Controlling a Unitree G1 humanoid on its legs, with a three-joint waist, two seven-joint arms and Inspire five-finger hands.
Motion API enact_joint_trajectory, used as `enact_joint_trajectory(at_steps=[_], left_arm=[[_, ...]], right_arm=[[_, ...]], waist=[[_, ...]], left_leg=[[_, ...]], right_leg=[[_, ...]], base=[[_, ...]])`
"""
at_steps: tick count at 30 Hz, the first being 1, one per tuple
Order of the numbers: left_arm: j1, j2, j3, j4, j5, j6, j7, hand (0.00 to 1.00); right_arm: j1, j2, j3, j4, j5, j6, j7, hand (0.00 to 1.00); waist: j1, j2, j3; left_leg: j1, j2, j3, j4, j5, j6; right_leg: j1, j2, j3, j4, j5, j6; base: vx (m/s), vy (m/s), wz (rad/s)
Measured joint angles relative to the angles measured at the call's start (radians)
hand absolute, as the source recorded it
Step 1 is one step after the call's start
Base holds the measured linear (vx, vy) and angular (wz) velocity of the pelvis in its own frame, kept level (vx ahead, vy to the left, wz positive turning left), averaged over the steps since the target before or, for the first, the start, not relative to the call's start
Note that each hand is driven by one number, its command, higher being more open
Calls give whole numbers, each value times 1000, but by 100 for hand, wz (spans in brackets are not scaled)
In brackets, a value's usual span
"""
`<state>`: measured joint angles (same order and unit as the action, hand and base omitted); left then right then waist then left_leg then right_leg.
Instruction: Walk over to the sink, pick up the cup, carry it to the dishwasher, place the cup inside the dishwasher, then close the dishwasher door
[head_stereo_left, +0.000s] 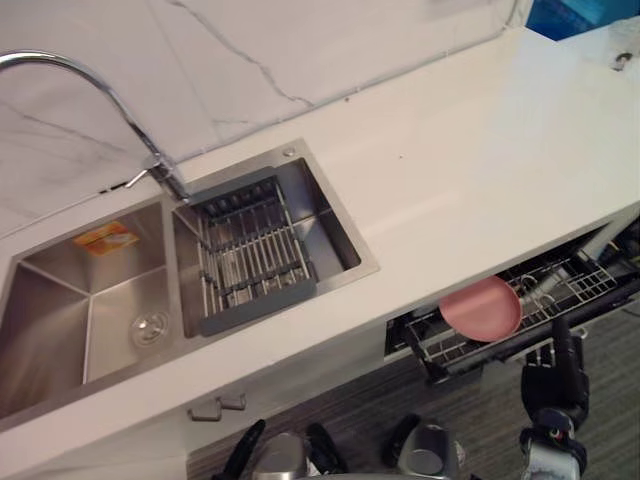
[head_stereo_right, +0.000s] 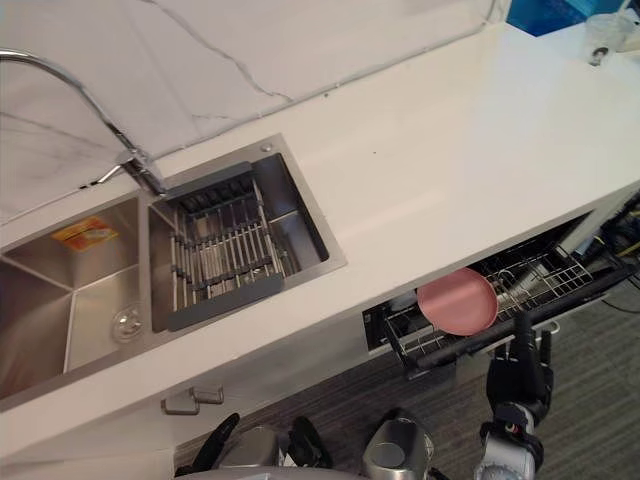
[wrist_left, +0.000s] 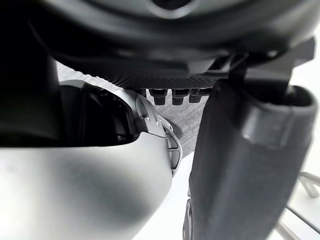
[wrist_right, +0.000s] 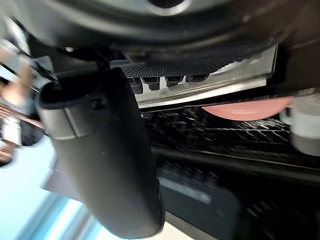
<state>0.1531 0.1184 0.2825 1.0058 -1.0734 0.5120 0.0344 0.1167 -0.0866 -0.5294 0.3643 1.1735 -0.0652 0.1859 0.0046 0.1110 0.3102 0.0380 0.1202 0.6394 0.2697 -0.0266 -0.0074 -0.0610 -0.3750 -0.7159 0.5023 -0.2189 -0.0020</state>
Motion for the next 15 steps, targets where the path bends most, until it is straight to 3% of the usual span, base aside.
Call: enact_joint_trajectory(at_steps=[2,3,4,6,7,8,9,10,11,15], left_arm=[[-2,-7,0,-5,40,0,-37,100],[5,-5,-1,-17,82,1,-73,100],[2,-22,3,-25,131,-23,-107,100],[-3,-31,3,-22,210,-36,-176,100],[-1,-41,2,-20,242,-50,-215,100],[7,-38,-5,-27,255,-58,-240,100],[42,-21,-8,-64,269,-86,-285,100],[41,-39,-8,-58,270,-119,-295,100],[41,-52,-9,-48,270,-155,-300,100],[34,-36,-40,-18,248,-159,-336,100]], right_arm=[[-92,-62,58,80,-24,9,-16,100],[-114,-74,77,86,-40,14,-20,100],[-141,-96,92,97,-42,17,-19,100],[-180,-135,156,109,-72,36,-19,100],[-204,-142,196,118,-94,42,-19,100],[-210,-137,205,116,-110,42,-19,100],[-207,-121,230,114,-145,43,-10,100],[-215,-138,239,113,-161,43,-7,100],[-213,-159,267,116,-199,46,7,100],[-226,-176,351,123,-327,42,29,100]], waist=[[11,17,-5],[12,11,-5],[20,24,2],[33,40,-5],[42,59,-15],[41,66,-19],[34,9,-15],[33,42,2],[31,46,4],[29,36,8]], left_leg=[[-28,17,-5,3,46,-9],[-30,5,-7,18,6,-6],[-56,14,-26,51,-8,13],[-96,23,-26,52,1,4],[-116,42,-29,14,4,-1],[-131,60,-29,19,12,-14],[-138,51,-27,45,48,-23],[-139,82,-49,61,57,-24],[-152,99,-61,66,58,-20],[-151,65,-65,16,63,-14]], right_leg=[[-4,11,-6,13,0,3],[-15,-24,51,136,-71,14],[-14,-27,41,133,-115,-22],[-37,-23,16,109,-109,-13],[-43,17,2,68,-90,-13],[-55,13,-2,133,-110,-20],[-22,-17,73,134,-159,-14],[-28,10,63,156,-166,-17],[-26,31,42,144,-166,-17],[-48,58,5,94,-135,-35]], base=[[-197,-95,14],[-190,-159,46],[-199,-151,52],[-210,-159,18],[-123,-222,-3],[-40,-188,5],[-44,-296,7],[-69,-205,7],[-38,-166,-7],[26,-29,-7]])
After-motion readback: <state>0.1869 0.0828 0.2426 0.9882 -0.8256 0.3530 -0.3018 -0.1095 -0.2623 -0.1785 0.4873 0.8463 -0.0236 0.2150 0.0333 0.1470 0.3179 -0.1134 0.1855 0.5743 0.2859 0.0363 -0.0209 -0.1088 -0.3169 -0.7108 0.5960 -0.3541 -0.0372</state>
